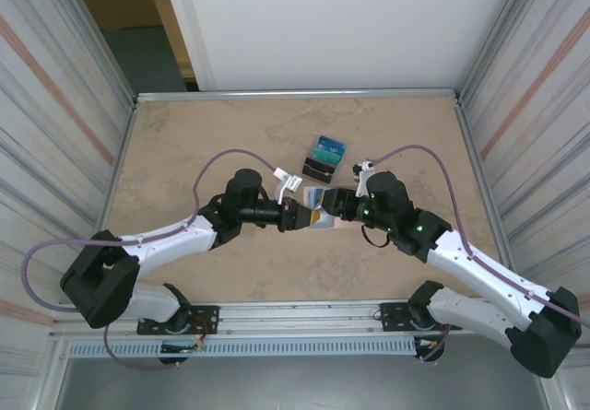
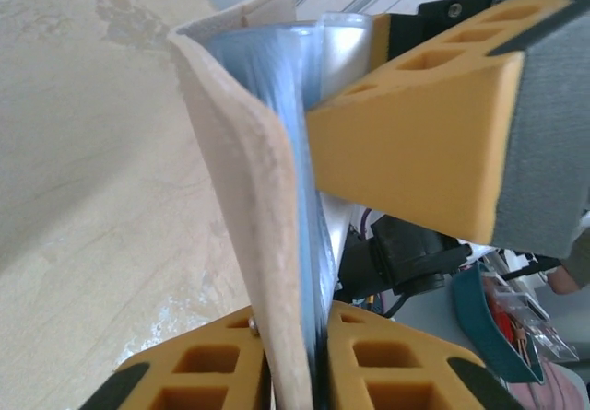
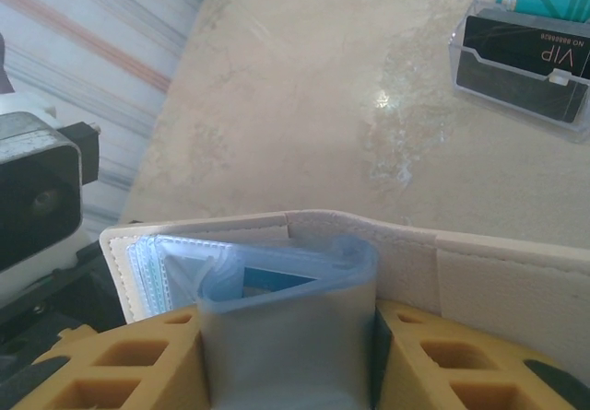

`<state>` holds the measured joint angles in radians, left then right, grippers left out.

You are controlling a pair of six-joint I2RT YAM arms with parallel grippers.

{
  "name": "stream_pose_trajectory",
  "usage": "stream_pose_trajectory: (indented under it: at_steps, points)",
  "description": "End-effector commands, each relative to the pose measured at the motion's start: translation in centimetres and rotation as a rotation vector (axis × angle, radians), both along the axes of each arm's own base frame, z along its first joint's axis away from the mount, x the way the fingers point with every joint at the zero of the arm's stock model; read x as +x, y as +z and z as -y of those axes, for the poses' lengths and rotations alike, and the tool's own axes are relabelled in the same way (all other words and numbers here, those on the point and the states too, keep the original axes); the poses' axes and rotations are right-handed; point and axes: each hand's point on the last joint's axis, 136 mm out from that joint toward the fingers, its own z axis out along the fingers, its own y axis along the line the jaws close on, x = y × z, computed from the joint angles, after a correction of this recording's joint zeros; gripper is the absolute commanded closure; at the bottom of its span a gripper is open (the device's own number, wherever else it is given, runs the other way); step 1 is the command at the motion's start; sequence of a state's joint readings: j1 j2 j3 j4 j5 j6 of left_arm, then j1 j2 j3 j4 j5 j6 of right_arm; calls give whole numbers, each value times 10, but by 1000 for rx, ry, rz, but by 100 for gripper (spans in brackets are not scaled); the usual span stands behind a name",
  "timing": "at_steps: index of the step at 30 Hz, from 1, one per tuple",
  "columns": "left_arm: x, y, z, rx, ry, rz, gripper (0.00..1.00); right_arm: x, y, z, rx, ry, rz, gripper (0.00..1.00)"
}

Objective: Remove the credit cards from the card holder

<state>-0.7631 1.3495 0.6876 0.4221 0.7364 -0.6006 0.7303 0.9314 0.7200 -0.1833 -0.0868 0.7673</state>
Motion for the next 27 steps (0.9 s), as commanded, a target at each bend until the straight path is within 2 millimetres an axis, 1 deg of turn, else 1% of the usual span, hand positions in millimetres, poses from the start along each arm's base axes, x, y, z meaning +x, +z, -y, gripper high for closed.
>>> stream_pose_trajectory:
  at_steps: [1, 5, 8, 9, 13, 15, 23, 26, 27]
  points:
    - [-16, 53, 2, -165, -85, 114, 74, -2, -4, 5, 18, -13, -12, 56]
    - [-18, 59, 4, -193, -100, 106, 69, -3, -3, 5, 28, -10, -8, 57]
    - [-17, 60, 5, -201, -103, 95, 69, -4, -3, 4, 38, -4, -8, 58]
    - [-17, 59, 5, -200, -103, 93, 70, -4, -4, 4, 37, -3, -10, 59]
    - [-14, 56, 5, -191, -82, 83, 80, -5, -3, 5, 36, -5, -8, 60]
    - [-13, 56, 3, -191, -74, 84, 80, -5, -3, 7, 29, -9, -7, 60]
    - [-11, 58, -5, -186, -50, 91, 82, -6, -7, 30, -35, -76, -1, 57]
    - [-10, 58, -5, -184, -50, 94, 88, -7, -8, 33, -44, -80, -4, 56]
    - [-10, 59, -5, -186, -49, 96, 91, -7, -8, 34, -45, -81, -5, 56]
